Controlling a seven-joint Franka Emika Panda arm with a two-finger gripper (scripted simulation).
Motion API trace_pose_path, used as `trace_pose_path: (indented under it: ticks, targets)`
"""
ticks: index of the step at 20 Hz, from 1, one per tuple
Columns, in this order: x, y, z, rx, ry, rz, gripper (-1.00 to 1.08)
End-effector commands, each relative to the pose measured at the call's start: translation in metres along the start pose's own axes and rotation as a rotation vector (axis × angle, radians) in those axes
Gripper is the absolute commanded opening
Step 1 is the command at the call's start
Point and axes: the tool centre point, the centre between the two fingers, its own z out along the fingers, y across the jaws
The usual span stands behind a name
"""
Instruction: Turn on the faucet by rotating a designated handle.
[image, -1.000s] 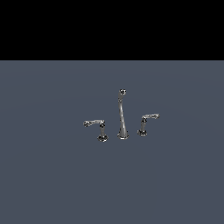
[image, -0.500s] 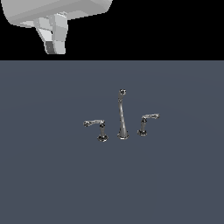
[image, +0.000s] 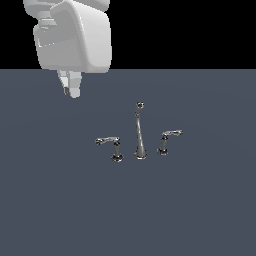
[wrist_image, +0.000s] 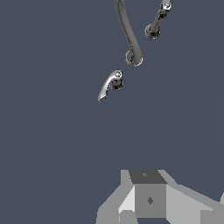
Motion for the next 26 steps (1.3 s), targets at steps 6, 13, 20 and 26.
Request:
trace_pose_path:
  ticks: [6,13,20,26]
  targets:
    - [0.02,-0.023,0.039,0.006,0.005,0.146,-1.0]
    - [0.04,-0.04,0.072,0.008,0.01,0.268,-1.0]
    - [0.064,-0.054,0.104,0.007,0.017,0.391,-1.0]
    - [0.085,-0.063,0.131,0.006,0.025,0.496,-1.0]
